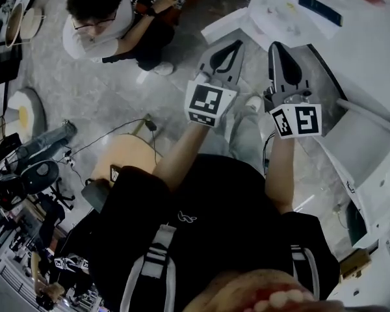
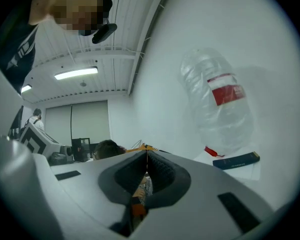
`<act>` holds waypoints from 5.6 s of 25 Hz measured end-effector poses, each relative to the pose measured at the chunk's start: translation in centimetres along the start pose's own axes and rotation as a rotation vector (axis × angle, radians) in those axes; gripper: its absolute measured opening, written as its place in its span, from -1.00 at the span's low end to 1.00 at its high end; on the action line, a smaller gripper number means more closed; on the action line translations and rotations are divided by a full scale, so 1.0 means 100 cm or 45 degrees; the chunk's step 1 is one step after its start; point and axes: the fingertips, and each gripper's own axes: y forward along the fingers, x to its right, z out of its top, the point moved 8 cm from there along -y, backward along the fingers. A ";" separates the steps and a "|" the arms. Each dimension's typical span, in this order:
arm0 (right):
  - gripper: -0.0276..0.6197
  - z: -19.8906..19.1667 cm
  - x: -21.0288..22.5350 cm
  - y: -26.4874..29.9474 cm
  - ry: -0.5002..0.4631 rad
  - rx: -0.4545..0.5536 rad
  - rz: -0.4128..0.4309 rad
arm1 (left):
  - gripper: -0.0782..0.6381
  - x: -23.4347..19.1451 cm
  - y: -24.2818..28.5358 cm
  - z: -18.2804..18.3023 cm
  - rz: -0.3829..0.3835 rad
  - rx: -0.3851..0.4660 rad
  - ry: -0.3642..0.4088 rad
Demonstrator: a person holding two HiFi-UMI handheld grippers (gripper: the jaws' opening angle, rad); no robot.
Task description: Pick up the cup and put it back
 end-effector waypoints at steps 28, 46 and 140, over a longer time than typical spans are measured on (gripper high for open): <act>-0.88 -0.318 0.121 0.035 -0.069 -0.095 0.121 | -0.74 -0.040 0.160 -0.307 0.027 -0.014 0.000; -0.88 -0.549 0.183 0.068 -0.147 -0.147 -0.039 | -0.74 -0.085 0.243 -0.510 -0.114 -0.011 0.000; 0.27 -0.675 0.248 0.075 -0.176 -0.112 -0.239 | -0.74 -0.093 0.256 -0.628 -0.137 0.160 0.066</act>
